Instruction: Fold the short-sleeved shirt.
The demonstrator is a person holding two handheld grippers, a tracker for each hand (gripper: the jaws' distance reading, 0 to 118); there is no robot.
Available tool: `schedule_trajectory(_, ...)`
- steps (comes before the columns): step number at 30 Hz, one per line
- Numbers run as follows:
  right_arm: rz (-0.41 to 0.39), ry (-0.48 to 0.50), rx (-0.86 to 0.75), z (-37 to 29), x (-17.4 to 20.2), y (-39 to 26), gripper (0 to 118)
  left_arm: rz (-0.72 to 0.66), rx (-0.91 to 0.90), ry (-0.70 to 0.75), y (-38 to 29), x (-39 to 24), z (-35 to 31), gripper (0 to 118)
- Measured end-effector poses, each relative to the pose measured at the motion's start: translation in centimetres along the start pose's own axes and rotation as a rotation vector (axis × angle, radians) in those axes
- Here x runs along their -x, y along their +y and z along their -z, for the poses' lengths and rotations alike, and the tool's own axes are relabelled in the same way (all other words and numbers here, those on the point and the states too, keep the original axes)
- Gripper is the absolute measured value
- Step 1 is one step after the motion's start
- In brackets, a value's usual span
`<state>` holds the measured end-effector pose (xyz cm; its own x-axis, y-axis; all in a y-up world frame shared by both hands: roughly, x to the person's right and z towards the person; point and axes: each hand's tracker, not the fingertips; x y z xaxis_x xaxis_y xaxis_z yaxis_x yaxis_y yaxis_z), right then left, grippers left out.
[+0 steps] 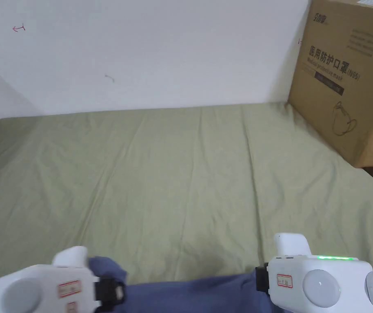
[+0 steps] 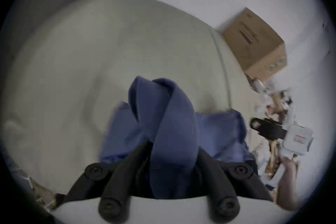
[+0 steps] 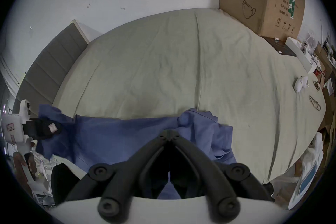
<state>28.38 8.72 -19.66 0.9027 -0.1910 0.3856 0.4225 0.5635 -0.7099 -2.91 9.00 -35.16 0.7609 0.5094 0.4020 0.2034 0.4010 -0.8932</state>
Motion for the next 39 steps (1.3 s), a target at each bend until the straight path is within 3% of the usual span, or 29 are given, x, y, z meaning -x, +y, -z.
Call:
schedule_trajectory(2, 0.006, 0.004, 0.000, -0.2, -0.2, -0.2, 0, -0.003, 0.094, -0.053, -0.3, -2.5, 3.5, 9)
schedule_trajectory(3, 0.009, 0.004, 0.001, -0.3, -0.4, -0.3, 0, 0.004, 0.130, -0.058, -0.4, -3.5, 5.2, 20)
schedule_trajectory(4, 0.010, 0.003, 0.003, -0.4, -0.5, -0.4, 0, 0.015, 0.158, -0.064, -0.5, -4.1, 6.4, 39)
schedule_trajectory(6, 0.013, 0.000, 0.005, -0.6, -0.8, -0.6, 0, 0.051, 0.216, -0.071, -1.0, -5.4, 8.8, 107)
schedule_trajectory(7, 0.015, 0.000, 0.006, -0.7, -0.9, -0.8, 0, 0.043, 0.218, -0.097, -1.2, -5.7, 9.1, 116)
schedule_trajectory(13, 0.022, 0.000, 0.012, -0.5, -1.4, -1.1, 0, 0.053, 0.133, -0.101, -0.7, -4.9, 6.2, 113)
schedule_trajectory(14, 0.025, 0.003, 0.013, -0.4, -1.4, -1.1, 0, 0.071, 0.099, -0.080, -0.3, -4.6, 5.1, 107)
schedule_trajectory(15, 0.029, 0.007, 0.014, -0.3, -1.4, -1.1, 0, 0.092, 0.051, -0.071, -0.3, -3.9, 3.8, 83)
schedule_trajectory(17, 0.030, 0.014, 0.013, -0.2, -1.3, -1.0, 0, 0.109, 0.001, -0.017, -0.3, -3.0, 2.3, 13)
schedule_trajectory(18, 0.027, 0.014, 0.009, -0.2, -1.3, -1.0, 0, 0.110, 0.001, 0.025, -0.3, -2.9, 2.0, 1)
schedule_trajectory(24, 0.022, 0.018, -0.011, -0.4, -1.3, -0.6, 0, 0.114, 0.124, -0.024, -1.7, -2.4, 4.4, 1)
schedule_trajectory(28, 0.026, 0.015, -0.011, -0.6, -1.5, -0.7, 0, 0.144, 0.272, -0.069, -3.0, -3.7, 8.6, 1)
schedule_trajectory(30, 0.029, 0.017, -0.006, -0.6, -1.8, -0.8, 0, 0.096, 0.393, -0.078, -3.7, -4.3, 11.0, 1)
schedule_trajectory(33, 0.033, 0.016, 0.000, -0.4, -2.1, -1.0, 0, 0.074, 0.371, -0.109, -4.1, -5.1, 12.1, 1)
schedule_trajectory(39, 0.044, 0.020, 0.005, -0.4, -2.4, -0.9, 0, -0.045, 0.360, -0.310, -4.1, -5.7, 12.6, 1)
